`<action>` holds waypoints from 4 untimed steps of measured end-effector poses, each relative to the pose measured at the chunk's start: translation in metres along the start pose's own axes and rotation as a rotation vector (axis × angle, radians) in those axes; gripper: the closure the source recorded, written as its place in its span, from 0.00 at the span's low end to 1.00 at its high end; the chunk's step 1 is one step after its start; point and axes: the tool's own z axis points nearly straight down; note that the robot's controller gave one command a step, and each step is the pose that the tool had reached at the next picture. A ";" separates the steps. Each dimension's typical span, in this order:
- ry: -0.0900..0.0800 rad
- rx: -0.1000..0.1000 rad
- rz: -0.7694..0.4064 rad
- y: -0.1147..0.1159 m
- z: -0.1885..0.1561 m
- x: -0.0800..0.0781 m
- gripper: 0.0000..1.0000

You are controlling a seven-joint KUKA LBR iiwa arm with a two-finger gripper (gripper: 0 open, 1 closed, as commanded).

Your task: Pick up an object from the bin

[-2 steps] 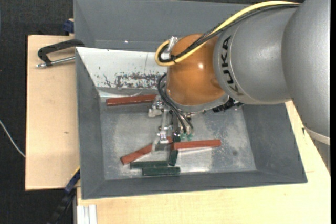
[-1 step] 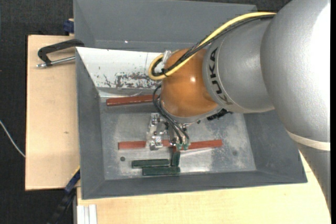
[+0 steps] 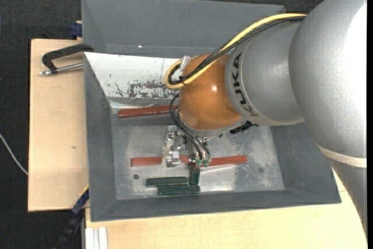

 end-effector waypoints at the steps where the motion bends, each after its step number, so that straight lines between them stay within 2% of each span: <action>1: -0.001 0.000 -0.006 0.002 -0.027 0.003 1.00; 2: -0.003 -0.001 -0.001 -0.002 -0.058 0.003 1.00; 3: -0.001 0.000 0.000 -0.002 -0.065 0.003 1.00; 4: -0.009 -0.001 -0.176 -0.004 -0.078 -0.011 1.00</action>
Offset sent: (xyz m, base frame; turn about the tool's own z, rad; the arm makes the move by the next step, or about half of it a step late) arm -0.0045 -0.0054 0.0643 0.0032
